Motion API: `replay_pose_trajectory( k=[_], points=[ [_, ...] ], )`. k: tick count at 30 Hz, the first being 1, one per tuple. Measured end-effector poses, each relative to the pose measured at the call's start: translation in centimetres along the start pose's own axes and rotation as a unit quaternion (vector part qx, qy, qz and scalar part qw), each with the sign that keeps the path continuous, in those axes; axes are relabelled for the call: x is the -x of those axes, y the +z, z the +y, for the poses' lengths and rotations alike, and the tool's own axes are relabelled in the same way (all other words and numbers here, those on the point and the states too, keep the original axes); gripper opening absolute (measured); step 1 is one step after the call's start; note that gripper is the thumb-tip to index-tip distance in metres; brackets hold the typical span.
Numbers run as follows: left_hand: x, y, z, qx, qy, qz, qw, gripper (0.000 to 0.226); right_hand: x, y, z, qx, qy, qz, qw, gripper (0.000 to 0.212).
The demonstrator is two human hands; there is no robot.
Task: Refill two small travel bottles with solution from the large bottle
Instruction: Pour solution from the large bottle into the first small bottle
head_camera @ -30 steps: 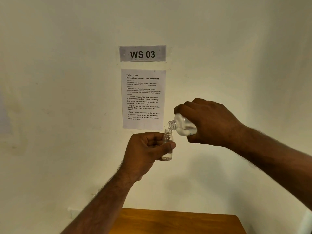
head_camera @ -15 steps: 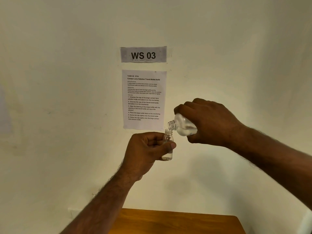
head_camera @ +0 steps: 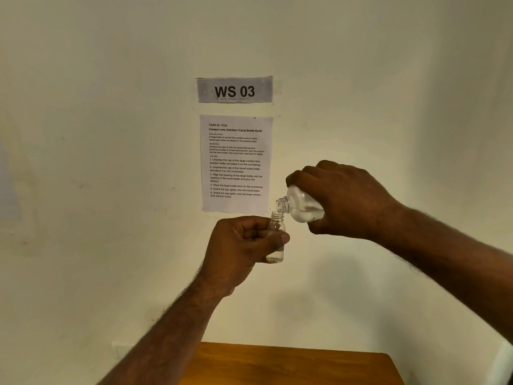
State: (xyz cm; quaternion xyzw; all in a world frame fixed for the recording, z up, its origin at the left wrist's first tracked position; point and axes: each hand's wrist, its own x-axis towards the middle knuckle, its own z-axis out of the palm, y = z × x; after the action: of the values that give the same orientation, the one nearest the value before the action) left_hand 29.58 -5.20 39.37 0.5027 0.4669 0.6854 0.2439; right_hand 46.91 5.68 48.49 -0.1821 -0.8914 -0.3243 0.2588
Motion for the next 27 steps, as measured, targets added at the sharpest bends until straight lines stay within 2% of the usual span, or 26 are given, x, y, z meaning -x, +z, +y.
replay_pose_trajectory(
  k=[13, 27],
  points=[
    [-0.07, -0.12, -0.05, -0.01, 0.006, 0.0, 1.0, 0.017, -0.09, 0.11, 0.04, -0.006, -0.003, 0.025, 1.0, 0.055],
    [0.02, -0.13, -0.19, -0.005, 0.008, -0.004, 1.0, 0.019, 0.0, 0.19, -0.11, -0.014, -0.003, 0.017, 1.0, 0.061]
  ],
)
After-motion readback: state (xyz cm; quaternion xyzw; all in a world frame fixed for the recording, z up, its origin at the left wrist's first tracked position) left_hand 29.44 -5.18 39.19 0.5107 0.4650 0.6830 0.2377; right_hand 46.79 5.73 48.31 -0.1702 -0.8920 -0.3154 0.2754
